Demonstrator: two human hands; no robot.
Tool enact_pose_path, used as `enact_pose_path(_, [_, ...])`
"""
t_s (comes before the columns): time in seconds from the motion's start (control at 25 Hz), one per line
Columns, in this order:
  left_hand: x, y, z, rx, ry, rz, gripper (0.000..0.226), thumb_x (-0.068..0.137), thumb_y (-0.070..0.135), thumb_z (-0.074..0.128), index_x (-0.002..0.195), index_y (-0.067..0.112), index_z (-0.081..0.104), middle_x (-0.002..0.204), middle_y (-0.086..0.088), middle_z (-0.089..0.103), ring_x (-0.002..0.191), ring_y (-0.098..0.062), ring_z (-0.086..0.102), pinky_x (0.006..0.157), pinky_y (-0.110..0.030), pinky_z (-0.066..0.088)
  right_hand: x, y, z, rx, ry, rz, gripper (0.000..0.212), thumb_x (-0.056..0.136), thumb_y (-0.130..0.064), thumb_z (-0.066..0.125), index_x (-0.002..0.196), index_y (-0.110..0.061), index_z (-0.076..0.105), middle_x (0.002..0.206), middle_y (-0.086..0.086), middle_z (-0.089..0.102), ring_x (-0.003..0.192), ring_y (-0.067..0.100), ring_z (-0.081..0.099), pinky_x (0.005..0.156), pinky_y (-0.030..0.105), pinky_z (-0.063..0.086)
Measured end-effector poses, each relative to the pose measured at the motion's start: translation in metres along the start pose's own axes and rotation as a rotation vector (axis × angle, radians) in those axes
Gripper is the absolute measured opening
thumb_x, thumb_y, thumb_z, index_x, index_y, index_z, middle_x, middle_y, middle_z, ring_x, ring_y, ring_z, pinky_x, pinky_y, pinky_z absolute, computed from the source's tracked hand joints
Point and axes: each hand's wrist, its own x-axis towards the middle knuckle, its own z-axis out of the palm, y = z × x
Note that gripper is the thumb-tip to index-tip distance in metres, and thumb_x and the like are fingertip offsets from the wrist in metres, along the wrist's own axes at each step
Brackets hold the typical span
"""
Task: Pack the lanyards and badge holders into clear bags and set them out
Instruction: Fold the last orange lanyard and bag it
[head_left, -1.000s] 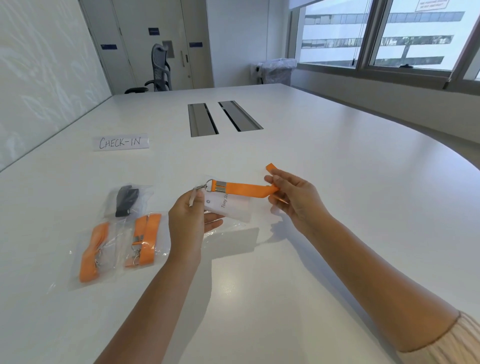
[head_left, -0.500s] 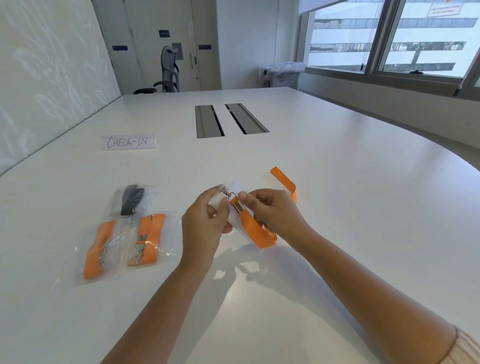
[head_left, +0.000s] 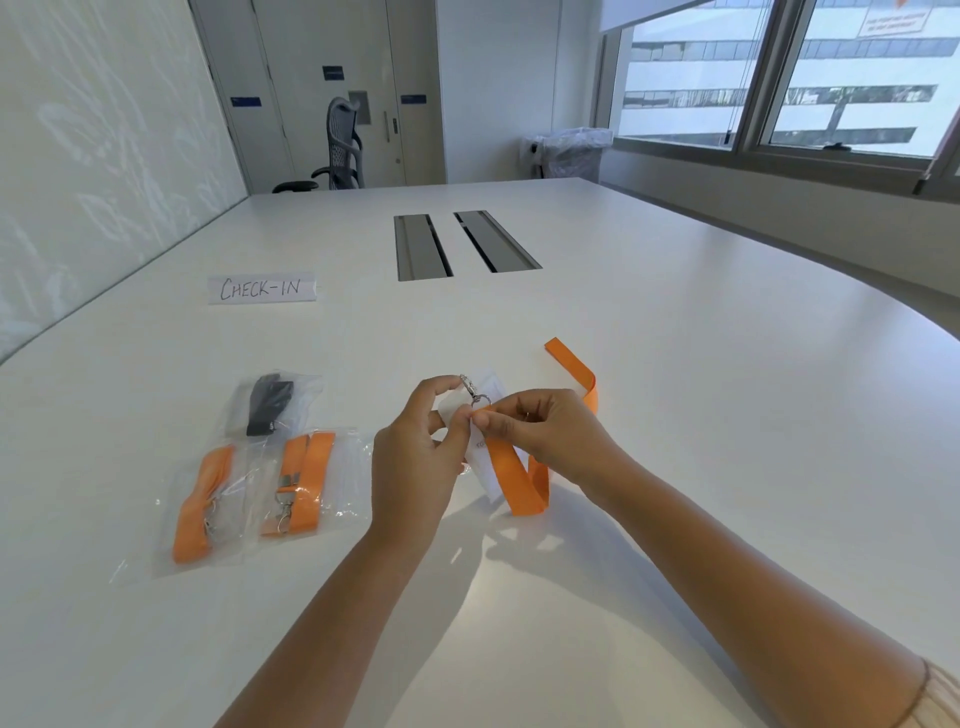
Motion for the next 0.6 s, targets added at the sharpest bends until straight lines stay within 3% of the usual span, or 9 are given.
enact_pose_path(0.16, [0.001,-0.002,0.001,0.020,-0.050,-0.009,0.020,0.087,0.027,0.058,0.106,0.025,0.062,0.082,-0.002,0.070,0.071,-0.021,0.067,0.061,-0.040,0.057,0.000,-0.002,-0.005,0.154,0.042,0.006,0.024,0.078,-0.046,0.062,0.069,-0.025,0.070,0.057,-0.008,0.060,0.056,0.006,0.052,0.055,0.016,0.043])
enact_pose_path(0.24, [0.002,-0.002,0.002,-0.049,-0.070,-0.069,0.010,0.088,0.026,0.058,0.095,0.025,0.064,0.087,0.000,0.070,0.075,-0.018,0.067,0.060,-0.035,0.058,0.000,-0.005,-0.009,0.348,-0.002,0.116,0.032,0.078,-0.047,0.059,0.072,-0.018,0.070,0.063,0.003,0.055,0.060,0.013,0.052,0.058,0.019,0.046])
enact_pose_path(0.32, [0.005,0.000,0.000,-0.166,-0.039,-0.167,0.012,0.088,0.024,0.058,0.079,0.031,0.061,0.082,-0.001,0.070,0.070,-0.018,0.067,0.055,-0.030,0.058,0.000,-0.007,-0.009,0.470,-0.072,0.225,0.030,0.083,-0.041,0.059,0.072,-0.016,0.068,0.063,0.002,0.054,0.056,0.012,0.052,0.055,0.018,0.046])
enact_pose_path(0.48, [0.012,-0.002,-0.007,-0.317,0.079,-0.281,0.019,0.087,0.020,0.061,0.070,0.028,0.062,0.064,0.011,0.066,0.067,-0.017,0.065,0.053,-0.030,0.056,-0.001,-0.004,-0.008,0.383,-0.257,0.256,0.024,0.072,-0.038,0.066,0.074,-0.014,0.068,0.059,-0.004,0.056,0.054,0.008,0.051,0.053,0.017,0.045])
enact_pose_path(0.6, [0.016,-0.005,-0.011,-0.450,0.164,-0.403,0.015,0.088,0.018,0.060,0.073,0.021,0.062,0.071,0.004,0.067,0.068,-0.016,0.067,0.049,-0.025,0.055,-0.002,-0.002,-0.008,0.307,-0.356,0.255,0.018,0.067,-0.033,0.071,0.074,-0.017,0.072,0.062,-0.006,0.064,0.056,0.006,0.057,0.058,0.018,0.051])
